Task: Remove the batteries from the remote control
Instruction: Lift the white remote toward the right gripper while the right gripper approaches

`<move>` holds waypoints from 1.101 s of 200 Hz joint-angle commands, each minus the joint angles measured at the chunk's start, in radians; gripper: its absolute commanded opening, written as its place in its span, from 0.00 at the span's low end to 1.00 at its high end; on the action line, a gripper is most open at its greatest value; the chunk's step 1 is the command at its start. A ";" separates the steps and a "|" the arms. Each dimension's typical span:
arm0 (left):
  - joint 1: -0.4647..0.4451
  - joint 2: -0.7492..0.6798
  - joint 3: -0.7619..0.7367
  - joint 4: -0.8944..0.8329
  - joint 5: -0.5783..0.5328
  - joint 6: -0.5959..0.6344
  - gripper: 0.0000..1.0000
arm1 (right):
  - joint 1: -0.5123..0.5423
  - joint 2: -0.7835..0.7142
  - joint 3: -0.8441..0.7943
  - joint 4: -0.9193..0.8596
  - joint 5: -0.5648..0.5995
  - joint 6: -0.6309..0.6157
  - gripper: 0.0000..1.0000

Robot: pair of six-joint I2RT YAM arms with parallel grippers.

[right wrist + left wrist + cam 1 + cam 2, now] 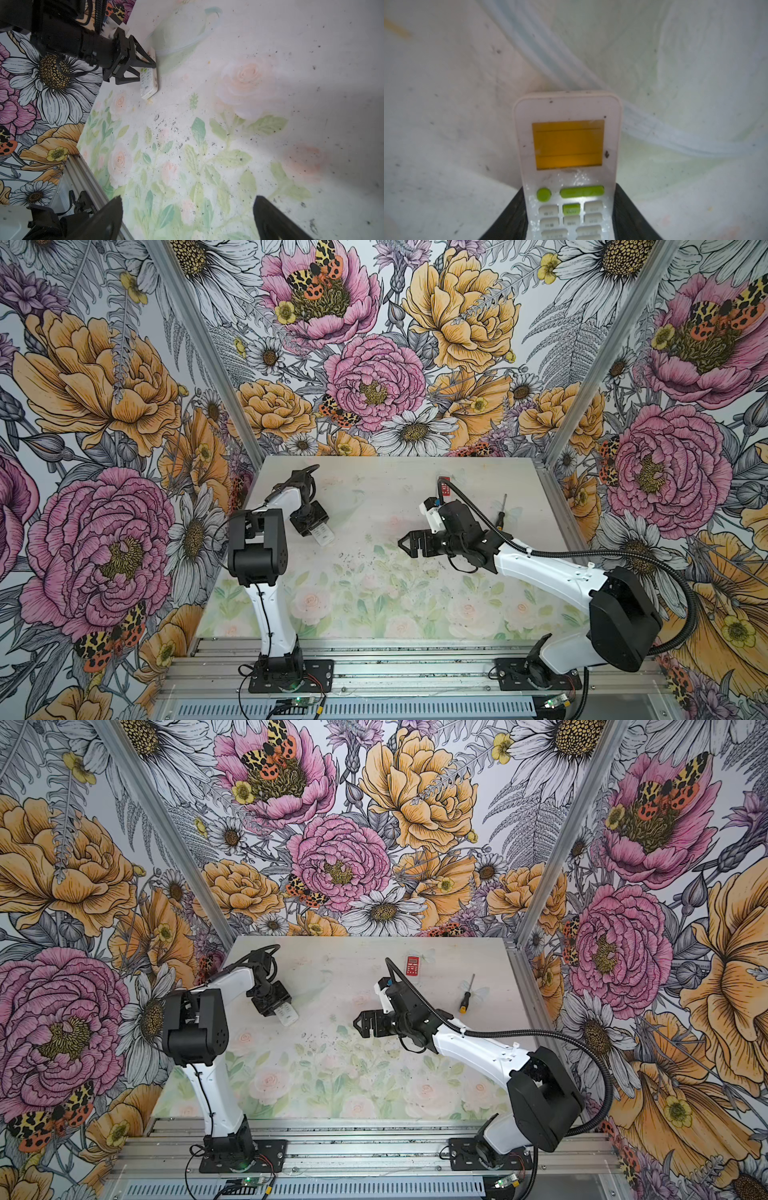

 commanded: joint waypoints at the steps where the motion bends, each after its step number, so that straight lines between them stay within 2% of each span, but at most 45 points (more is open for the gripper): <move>1: -0.053 -0.119 -0.051 0.123 0.141 -0.116 0.48 | -0.006 -0.049 -0.047 0.163 -0.056 0.066 1.00; 41: -0.179 -0.298 -0.173 0.351 0.222 -0.354 0.46 | -0.004 -0.060 -0.187 0.499 -0.058 0.208 1.00; 80: -0.298 -0.368 -0.236 0.453 0.212 -0.483 0.45 | 0.009 -0.037 -0.220 0.643 -0.004 0.228 0.99; 122: -0.369 -0.418 -0.288 0.522 0.192 -0.544 0.43 | 0.017 -0.004 -0.196 0.686 0.020 0.189 0.98; 176: -0.395 -0.456 -0.351 0.601 0.198 -0.588 0.43 | 0.017 0.082 -0.145 0.693 0.011 0.195 0.88; 220: -0.429 -0.466 -0.385 0.663 0.198 -0.615 0.43 | 0.020 0.123 -0.103 0.694 0.016 0.198 0.76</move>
